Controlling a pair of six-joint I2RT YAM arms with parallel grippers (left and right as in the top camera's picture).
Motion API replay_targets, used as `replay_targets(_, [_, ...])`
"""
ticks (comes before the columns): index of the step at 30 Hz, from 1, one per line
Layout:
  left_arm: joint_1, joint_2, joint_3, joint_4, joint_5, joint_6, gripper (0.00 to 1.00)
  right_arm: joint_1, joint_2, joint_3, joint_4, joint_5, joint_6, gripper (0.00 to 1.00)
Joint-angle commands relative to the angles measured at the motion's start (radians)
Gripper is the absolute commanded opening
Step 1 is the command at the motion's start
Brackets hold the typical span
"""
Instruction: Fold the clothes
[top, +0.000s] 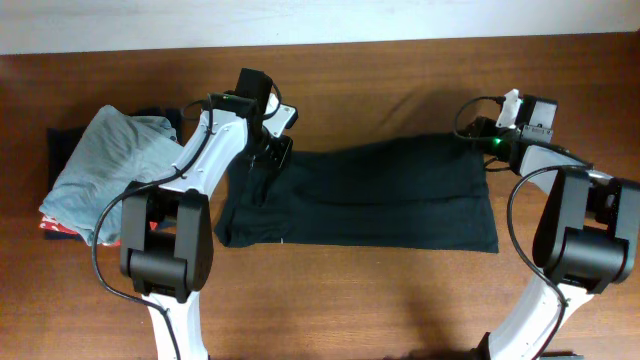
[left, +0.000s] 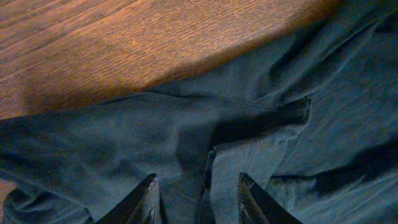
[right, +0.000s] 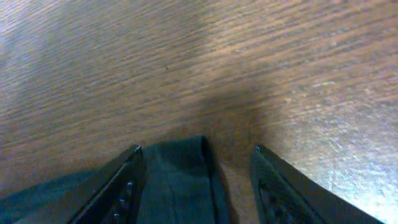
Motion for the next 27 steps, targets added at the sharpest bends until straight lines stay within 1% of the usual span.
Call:
replay_targets(1, [0.004,0.007,0.007,0.002,0.014,0.014,0.41,0.010,0.051,0.004,-0.008,-0.051,-0.011,0.57])
replay_targets(6, [0.004,0.007,0.007,0.002,0.014,0.014,0.41,0.009,0.051,0.004,-0.011,-0.071,-0.011,0.55])
replay_targets(10, [0.004,0.007,0.007,0.002,0.009,0.014,0.41,0.010,0.051,0.004,-0.033,-0.080,-0.011,0.49])
replay_targets(17, [0.004,0.007,0.007,0.002,0.008,0.014,0.41,0.010,0.051,0.004,-0.055,-0.106,-0.012,0.49])
replay_targets(20, [0.004,0.007,0.007,0.002,0.008,0.014,0.41,0.010,0.051,0.004,-0.073,-0.123,-0.012,0.47])
replay_targets(22, [0.004,0.007,0.007,0.002,0.008,0.014,0.41,0.010,0.051,0.004,-0.080,-0.124,-0.011,0.44])
replay_targets(24, [0.004,0.007,0.007,0.002,0.008,0.014,0.41,0.010,0.051,0.004,-0.085,-0.123,-0.011,0.39])
replay_targets(25, [0.004,0.007,0.007,0.002,0.008,0.014,0.41,0.010,0.051,0.004,-0.087,-0.123,-0.011,0.34])
replay_targets(27, [0.004,0.007,0.007,0.002,0.008,0.014,0.41,0.007,0.050,0.004,-0.088,-0.123,-0.011,0.22])
